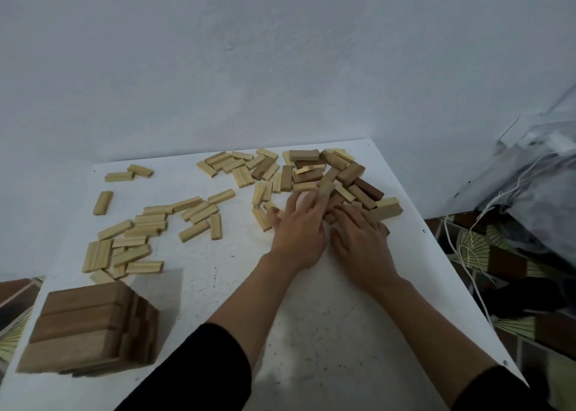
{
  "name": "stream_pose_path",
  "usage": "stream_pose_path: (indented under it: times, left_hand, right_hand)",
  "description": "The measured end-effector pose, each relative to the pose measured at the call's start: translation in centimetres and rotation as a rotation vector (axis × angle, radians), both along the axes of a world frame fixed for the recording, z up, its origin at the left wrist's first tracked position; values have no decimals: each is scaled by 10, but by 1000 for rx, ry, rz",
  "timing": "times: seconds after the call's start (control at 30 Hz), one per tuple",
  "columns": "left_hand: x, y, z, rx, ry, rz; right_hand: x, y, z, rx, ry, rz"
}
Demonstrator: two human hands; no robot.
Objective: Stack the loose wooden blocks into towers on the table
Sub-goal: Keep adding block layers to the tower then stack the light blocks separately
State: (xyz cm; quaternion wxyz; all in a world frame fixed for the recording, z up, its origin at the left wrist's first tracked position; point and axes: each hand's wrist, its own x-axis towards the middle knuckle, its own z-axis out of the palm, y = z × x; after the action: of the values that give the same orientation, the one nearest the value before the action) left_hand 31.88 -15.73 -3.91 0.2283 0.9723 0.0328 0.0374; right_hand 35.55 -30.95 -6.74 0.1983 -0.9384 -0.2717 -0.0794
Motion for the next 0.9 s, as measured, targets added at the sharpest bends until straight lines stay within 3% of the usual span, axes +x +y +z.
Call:
stream_pose_path:
  times: [0.17,0.47,0.63,0.9]
  left_hand:
    - [-15,2,-4,131,-49,64]
    - [-66,20,-1,183,-116,82]
    - [-79,26,0,156,-192,103]
    - [-113,39,-4,106,-183,46]
  right_hand:
    - [1,1,-5,-36,-20,-22]
    - [-4,7,2,-165,-66,-1]
    - [-13,2,2,-30,-138,84]
    - [-49,17,4,200,-18,313]
